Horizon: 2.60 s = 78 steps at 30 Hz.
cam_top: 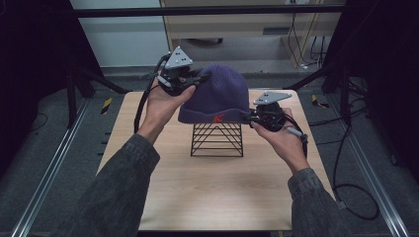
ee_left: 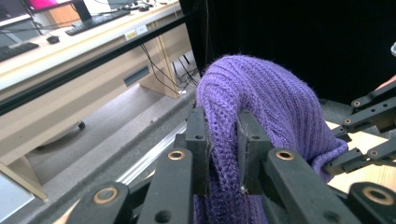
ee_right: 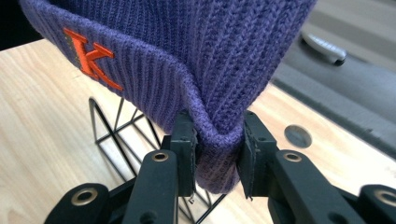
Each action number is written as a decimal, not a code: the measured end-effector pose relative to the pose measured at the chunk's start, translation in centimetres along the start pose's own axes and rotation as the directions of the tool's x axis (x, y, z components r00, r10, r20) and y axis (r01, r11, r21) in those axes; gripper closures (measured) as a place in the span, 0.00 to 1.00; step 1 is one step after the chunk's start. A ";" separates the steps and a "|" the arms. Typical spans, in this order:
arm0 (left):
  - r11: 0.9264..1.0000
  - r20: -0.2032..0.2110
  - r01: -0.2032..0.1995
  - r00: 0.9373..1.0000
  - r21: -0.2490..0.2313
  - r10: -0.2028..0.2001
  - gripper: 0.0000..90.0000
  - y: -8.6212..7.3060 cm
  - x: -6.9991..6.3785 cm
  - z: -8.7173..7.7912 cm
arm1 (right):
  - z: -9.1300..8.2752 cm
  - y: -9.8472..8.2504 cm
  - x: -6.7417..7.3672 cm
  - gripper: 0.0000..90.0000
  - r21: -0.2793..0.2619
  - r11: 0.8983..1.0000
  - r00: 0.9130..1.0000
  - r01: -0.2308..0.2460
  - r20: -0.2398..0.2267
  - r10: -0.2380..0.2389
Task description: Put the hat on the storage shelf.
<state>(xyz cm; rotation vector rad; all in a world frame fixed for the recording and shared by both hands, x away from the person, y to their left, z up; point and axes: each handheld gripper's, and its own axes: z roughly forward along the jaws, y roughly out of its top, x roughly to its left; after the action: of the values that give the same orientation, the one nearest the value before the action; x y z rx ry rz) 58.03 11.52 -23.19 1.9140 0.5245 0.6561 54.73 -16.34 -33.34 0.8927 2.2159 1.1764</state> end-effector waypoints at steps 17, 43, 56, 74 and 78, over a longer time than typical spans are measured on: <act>0.998 0.028 0.004 1.000 0.058 -0.005 0.85 -2.0 -0.3 1.4 | 0.7 -1.5 0.0 0.76 0.088 0.996 1.000 0.005 -0.014 -0.004; 0.997 0.038 0.009 0.999 0.072 -0.012 0.85 -4.5 -1.1 1.4 | 2.6 -3.2 1.1 0.73 0.141 0.990 0.999 0.021 -0.040 -0.016; 0.995 0.049 0.036 0.998 0.091 -0.040 0.85 -6.9 -1.7 2.0 | 3.6 -5.0 1.3 0.72 0.167 0.986 0.999 -0.001 -0.048 0.010; 0.993 0.062 0.059 0.996 0.104 -0.065 0.85 -8.6 -2.7 1.9 | 4.2 -6.4 1.9 0.71 0.183 0.983 0.998 -0.025 -0.045 0.034; 0.991 0.070 0.065 0.995 0.114 -0.073 0.85 -9.2 -2.7 1.8 | 4.2 -6.7 1.8 0.71 0.187 0.982 0.998 -0.033 -0.046 0.042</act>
<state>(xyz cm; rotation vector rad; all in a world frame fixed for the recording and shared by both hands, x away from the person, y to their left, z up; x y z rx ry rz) 56.53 12.34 -32.78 2.0067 0.5884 0.5183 54.09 -15.59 -41.39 0.9929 2.3890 1.0309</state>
